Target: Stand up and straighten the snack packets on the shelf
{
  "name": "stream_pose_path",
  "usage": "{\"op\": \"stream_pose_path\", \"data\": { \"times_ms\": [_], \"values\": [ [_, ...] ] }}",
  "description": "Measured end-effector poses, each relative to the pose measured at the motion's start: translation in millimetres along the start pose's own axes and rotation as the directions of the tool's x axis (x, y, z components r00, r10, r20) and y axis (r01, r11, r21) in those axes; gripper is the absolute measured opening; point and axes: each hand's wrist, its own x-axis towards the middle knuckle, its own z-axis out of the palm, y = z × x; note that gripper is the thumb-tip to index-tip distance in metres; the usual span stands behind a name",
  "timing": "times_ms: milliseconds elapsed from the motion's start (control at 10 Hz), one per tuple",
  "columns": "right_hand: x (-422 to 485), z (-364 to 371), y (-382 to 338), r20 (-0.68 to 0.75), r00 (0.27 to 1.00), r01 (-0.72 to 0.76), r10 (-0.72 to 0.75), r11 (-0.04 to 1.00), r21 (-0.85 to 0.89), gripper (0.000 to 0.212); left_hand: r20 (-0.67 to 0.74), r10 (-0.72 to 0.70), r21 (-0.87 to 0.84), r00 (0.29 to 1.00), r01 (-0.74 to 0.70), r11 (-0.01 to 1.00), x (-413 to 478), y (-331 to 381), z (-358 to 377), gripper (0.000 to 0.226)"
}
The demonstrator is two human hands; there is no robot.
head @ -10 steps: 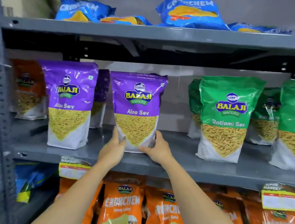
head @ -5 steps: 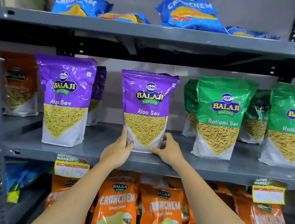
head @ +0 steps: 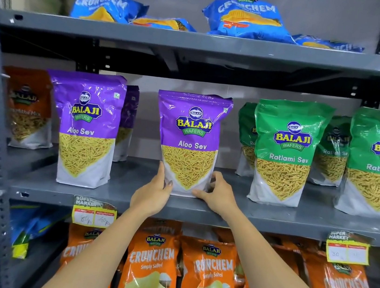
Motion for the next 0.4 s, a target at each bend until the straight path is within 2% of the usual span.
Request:
{"op": "stream_pose_path", "data": {
  "times_ms": [400],
  "values": [
    [2.9, 3.4, 3.3, -0.002, 1.0, 0.001, -0.001, 1.0, -0.028, 0.074, -0.032, 0.026, 0.034, 0.999, -0.025, 0.999, -5.7, 4.2, -1.4, 0.064]
  ]
}}
